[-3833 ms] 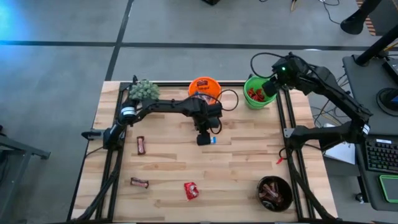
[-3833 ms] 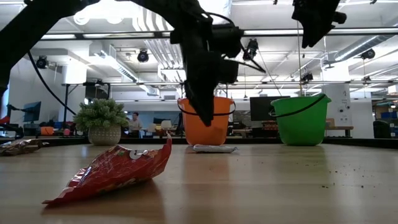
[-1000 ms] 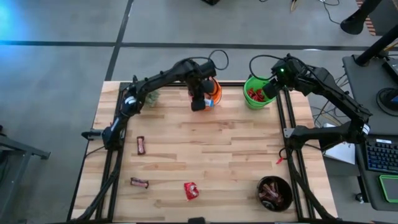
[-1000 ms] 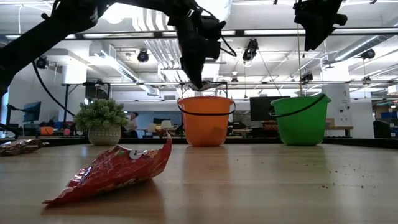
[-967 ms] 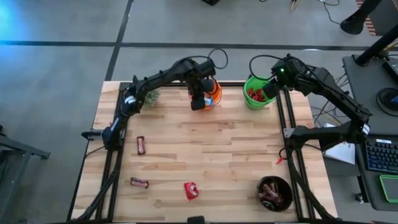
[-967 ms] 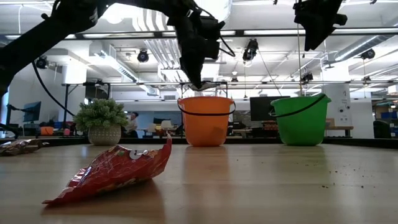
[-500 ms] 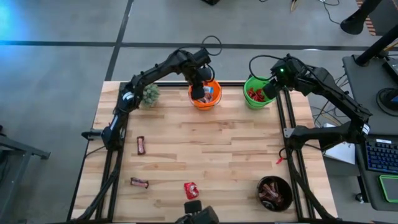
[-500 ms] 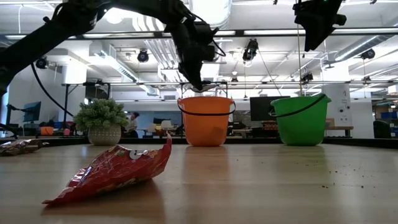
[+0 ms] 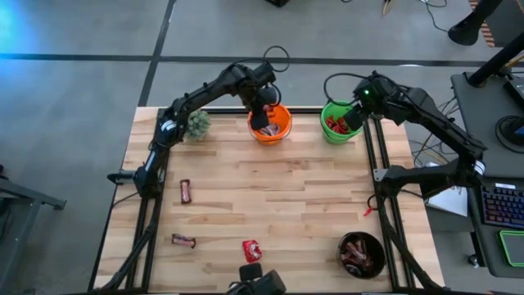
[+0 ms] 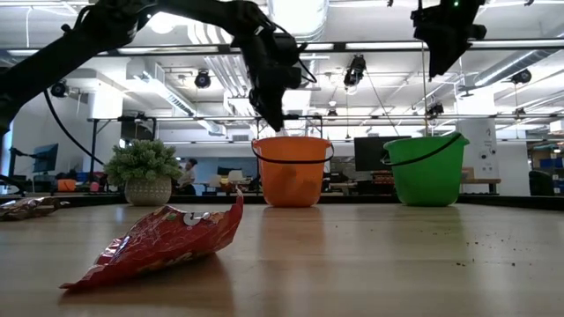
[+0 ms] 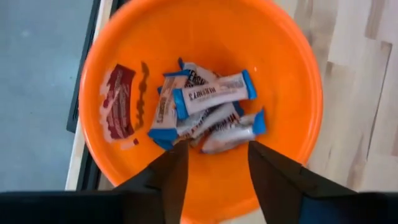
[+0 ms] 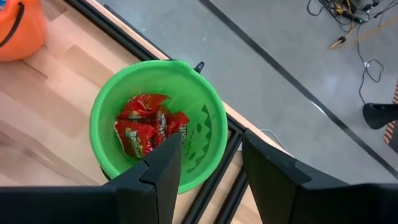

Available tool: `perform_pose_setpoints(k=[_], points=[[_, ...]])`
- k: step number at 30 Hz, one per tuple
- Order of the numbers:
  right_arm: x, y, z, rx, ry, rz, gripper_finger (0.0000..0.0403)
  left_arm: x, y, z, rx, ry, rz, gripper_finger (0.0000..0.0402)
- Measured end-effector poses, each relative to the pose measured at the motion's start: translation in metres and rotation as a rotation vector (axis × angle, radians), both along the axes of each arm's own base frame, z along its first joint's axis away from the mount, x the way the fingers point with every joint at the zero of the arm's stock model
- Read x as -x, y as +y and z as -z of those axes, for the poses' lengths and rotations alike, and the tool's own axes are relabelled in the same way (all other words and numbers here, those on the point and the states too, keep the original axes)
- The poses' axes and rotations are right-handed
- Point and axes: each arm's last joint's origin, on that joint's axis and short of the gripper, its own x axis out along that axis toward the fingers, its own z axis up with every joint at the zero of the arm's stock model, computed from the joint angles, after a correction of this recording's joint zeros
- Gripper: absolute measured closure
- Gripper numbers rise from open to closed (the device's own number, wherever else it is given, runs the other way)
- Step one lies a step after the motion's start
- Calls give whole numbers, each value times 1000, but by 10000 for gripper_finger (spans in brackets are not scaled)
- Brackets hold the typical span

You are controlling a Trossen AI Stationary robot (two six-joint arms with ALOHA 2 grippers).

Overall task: Organize candy in baskets
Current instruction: Put the red candy into the green bucket

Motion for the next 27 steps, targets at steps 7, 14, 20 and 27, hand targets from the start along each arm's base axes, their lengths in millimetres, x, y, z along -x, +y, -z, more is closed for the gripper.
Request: perform_pose_setpoints(k=[7,14,20,27], points=[[-6,-4,5,-26,38,-51,243,7,-4,-1,34,57,2,237],[-15,1,6,-220,-143,-261,243,20,-12,-15,54,88,3,240],[-28,4,4,-355,-335,-484,243,36,-23,-41,42,68,4,240],[-45,5,11,-393,-330,-518,243,55,-35,-71,5,9,1,240]])
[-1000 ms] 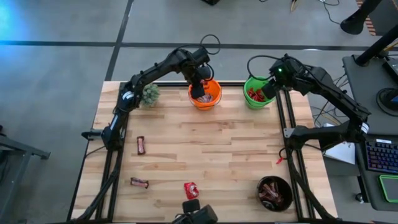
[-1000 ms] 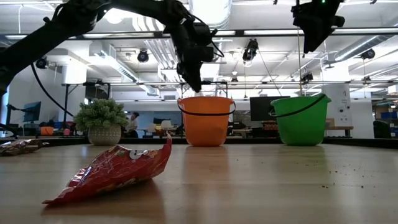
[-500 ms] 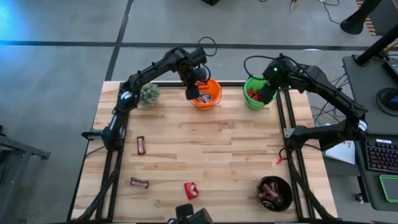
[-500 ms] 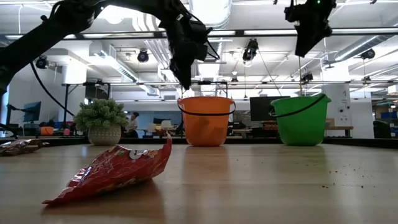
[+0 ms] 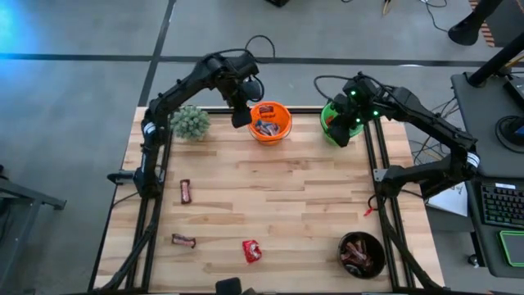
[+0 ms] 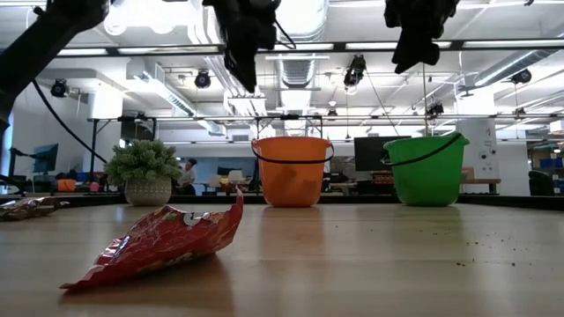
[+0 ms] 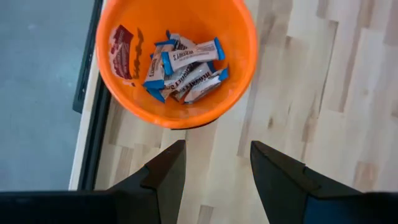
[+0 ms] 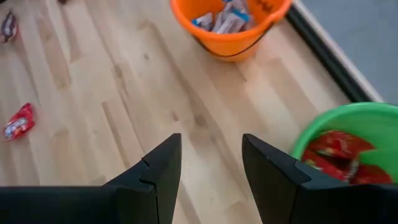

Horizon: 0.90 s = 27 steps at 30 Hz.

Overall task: Organize candy in baskets
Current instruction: Put the red candy into the green bucket

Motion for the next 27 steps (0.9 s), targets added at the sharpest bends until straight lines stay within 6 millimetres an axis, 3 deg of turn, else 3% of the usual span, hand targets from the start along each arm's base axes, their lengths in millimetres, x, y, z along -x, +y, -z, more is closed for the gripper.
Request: perform_pose_setpoints(k=[7,19,27], points=[[-31,13,9,-47,-5,-63,243,17,-11,-21,-19,-30,0,240],[-79,57,13,-138,-110,-123,243,45,-29,-57,-75,-121,0,240],[-104,90,20,-193,-133,-118,243,52,-33,-65,-86,-142,-3,240]])
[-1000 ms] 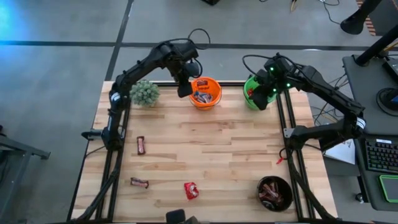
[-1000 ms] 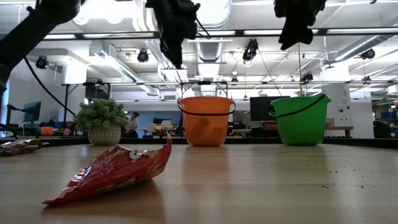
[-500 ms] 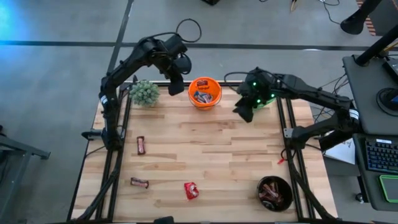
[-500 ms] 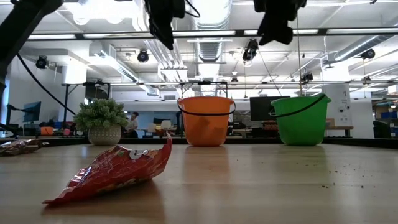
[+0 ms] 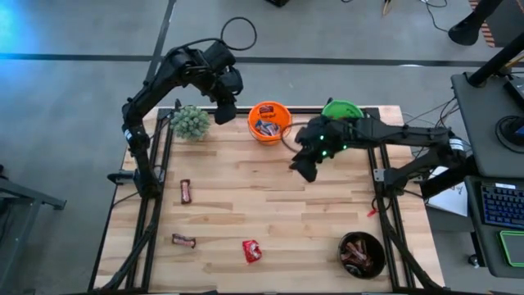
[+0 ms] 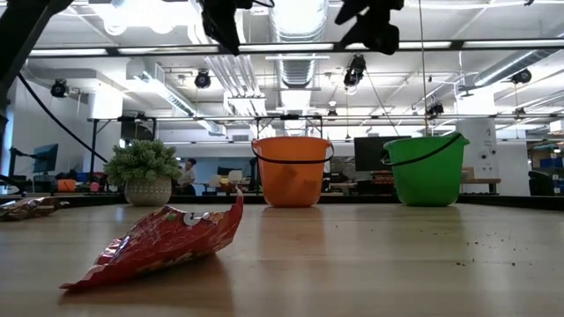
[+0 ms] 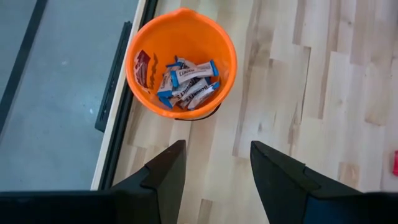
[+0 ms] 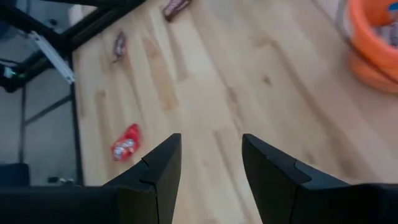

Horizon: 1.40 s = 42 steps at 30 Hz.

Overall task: Organize candy in baskets
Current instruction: Put the red candy into the green bucket

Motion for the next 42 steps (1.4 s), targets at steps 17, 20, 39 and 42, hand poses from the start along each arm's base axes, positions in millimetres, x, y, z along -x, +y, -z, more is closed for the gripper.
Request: perform_pose_setpoints(k=[17,20,39,42], points=[[-57,69,40,-134,4,153,243,0,0,0,-1,-1,-1,240],[-65,82,48,-163,3,145,243,0,0,0,-1,-1,-1,240],[-90,134,104,-211,144,186,243,3,4,0,-133,81,-93,240],[-96,142,114,-253,140,211,243,3,4,0,-135,82,-81,240]])
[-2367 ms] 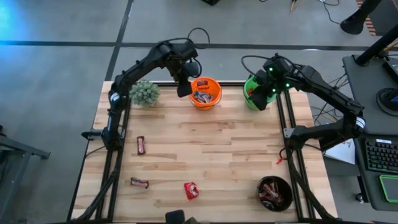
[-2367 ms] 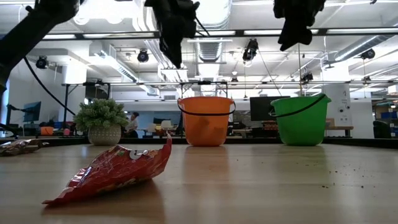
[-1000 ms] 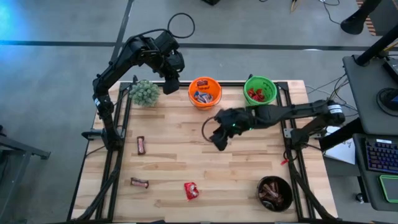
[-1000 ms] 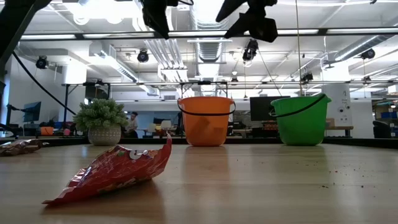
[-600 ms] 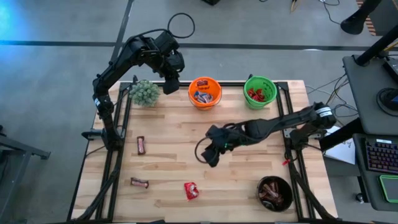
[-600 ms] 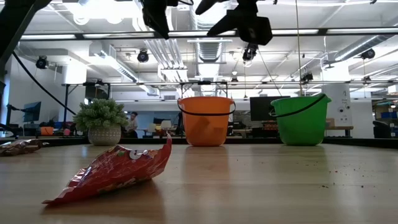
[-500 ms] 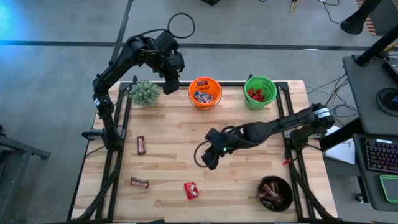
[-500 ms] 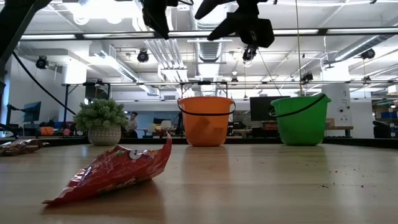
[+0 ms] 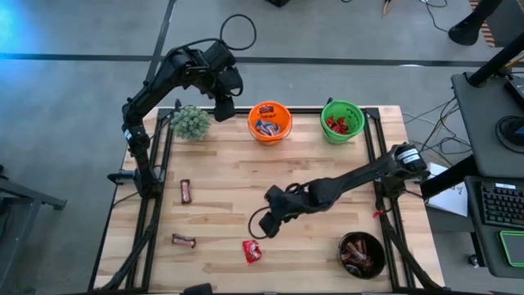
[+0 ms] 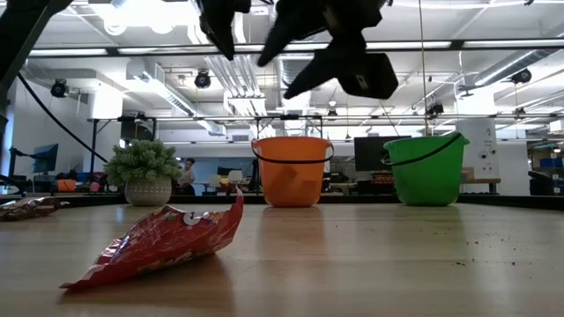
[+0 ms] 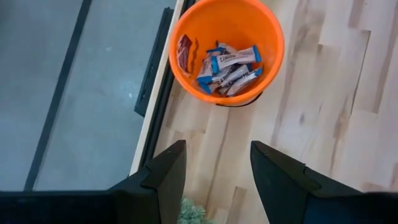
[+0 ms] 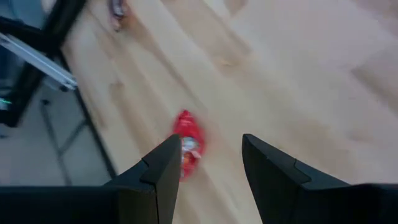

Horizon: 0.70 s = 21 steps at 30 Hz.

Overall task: Organize candy in baskets
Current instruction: Put the red candy into the green bucket

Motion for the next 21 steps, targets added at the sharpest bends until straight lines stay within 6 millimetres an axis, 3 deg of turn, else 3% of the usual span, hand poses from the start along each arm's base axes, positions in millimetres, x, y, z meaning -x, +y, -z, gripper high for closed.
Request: perform_pose_setpoints(k=[9,21], points=[[-27,18,26,-153,-111,89,243,1,1,0,2,-1,-7,240],[-23,39,39,-180,-66,86,243,0,1,0,11,-8,-25,240]])
